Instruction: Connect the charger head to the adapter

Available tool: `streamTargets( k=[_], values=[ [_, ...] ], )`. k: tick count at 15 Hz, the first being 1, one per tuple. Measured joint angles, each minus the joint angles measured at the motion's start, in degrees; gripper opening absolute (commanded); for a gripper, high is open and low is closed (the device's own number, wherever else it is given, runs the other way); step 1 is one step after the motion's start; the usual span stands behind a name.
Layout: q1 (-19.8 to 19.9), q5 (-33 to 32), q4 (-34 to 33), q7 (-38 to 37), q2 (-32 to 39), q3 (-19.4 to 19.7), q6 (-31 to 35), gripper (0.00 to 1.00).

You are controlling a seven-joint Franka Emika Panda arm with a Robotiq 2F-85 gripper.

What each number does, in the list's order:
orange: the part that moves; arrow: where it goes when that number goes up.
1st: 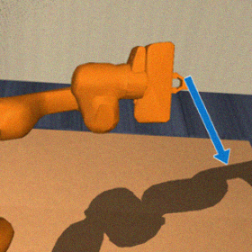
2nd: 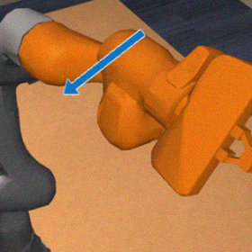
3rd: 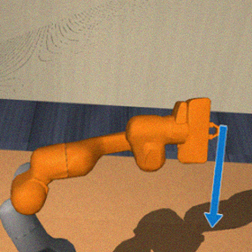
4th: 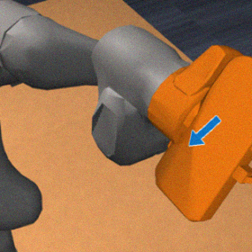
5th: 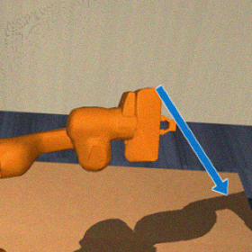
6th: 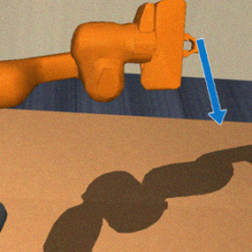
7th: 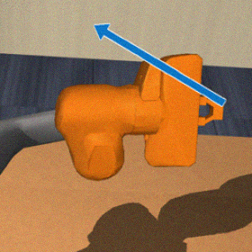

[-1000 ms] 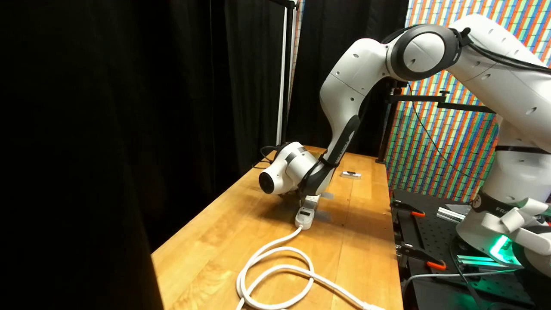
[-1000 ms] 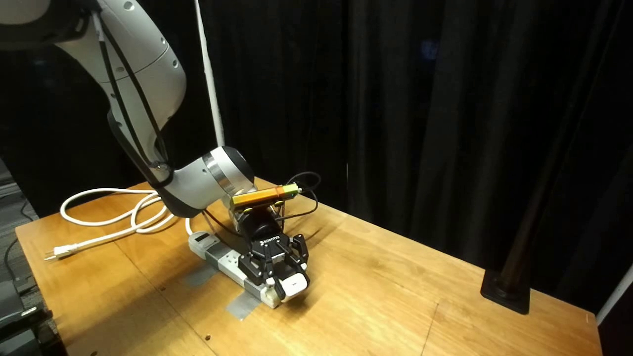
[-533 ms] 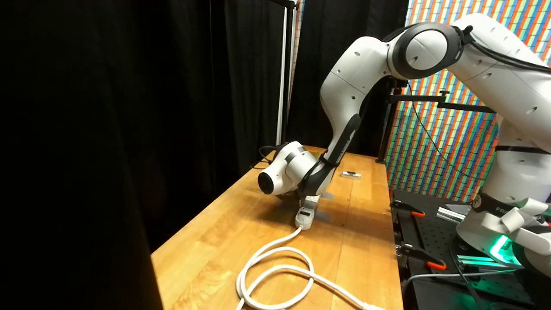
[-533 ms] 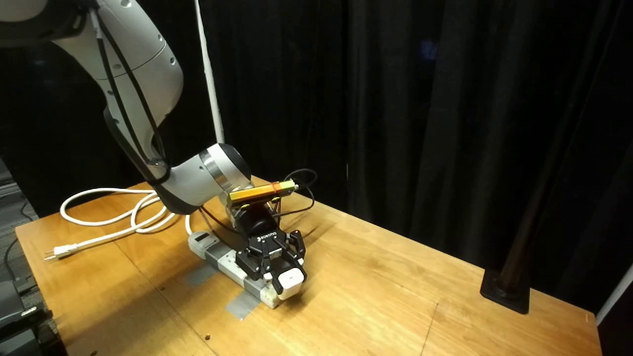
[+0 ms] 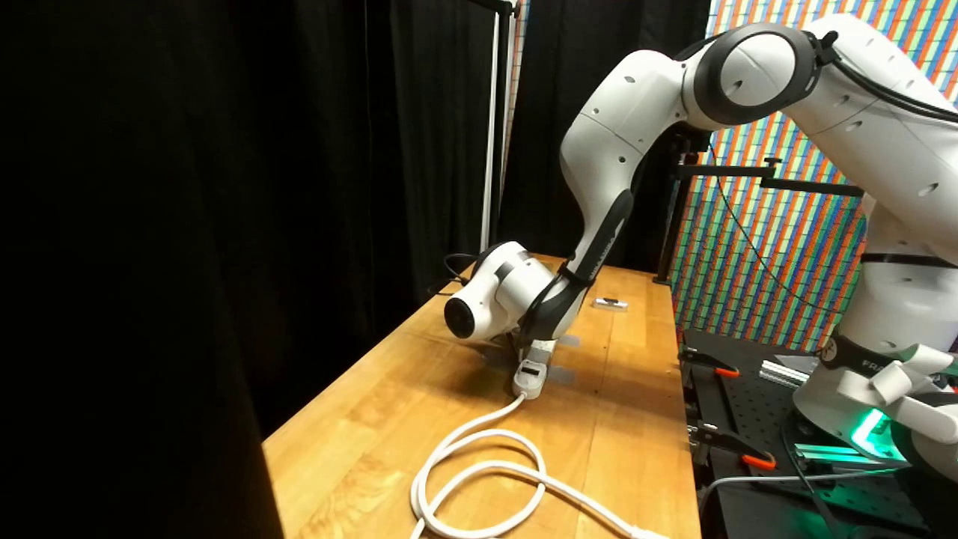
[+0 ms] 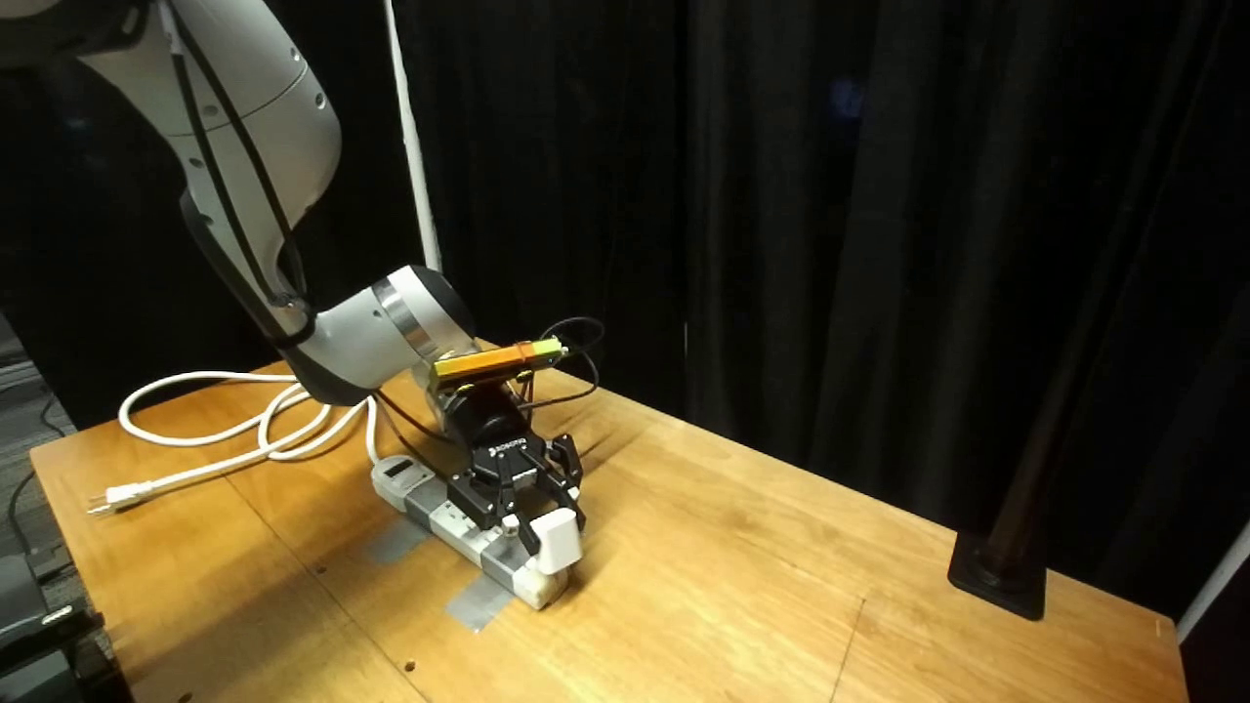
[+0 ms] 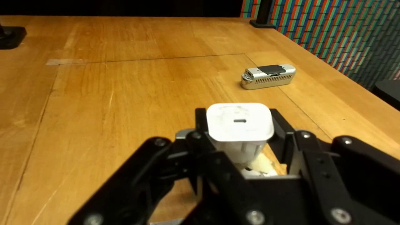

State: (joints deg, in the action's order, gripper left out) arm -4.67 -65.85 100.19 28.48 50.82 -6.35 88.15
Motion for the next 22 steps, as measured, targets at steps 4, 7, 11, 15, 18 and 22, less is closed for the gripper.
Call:
streamTargets(
  k=[4,7,11,15,18,22],
  values=[
    [0.0,0.0,0.19,0.0,-0.15,-0.05,0.0,0.23],
    [0.01,0.0,0.28,0.0,-0.2,-0.26,0.0,0.23],
    [-0.02,0.28,1.11,0.25,-0.71,-1.58,-0.42,0.23],
    [-0.7,2.88,3.19,0.35,-2.06,-4.47,-1.37,0.23],
    [-1.14,5.53,4.35,0.29,-2.96,-5.54,-1.6,0.23],
    [-1.33,8.75,4.85,-2.52,-4.67,-6.06,-1.46,0.23]
  ],
)
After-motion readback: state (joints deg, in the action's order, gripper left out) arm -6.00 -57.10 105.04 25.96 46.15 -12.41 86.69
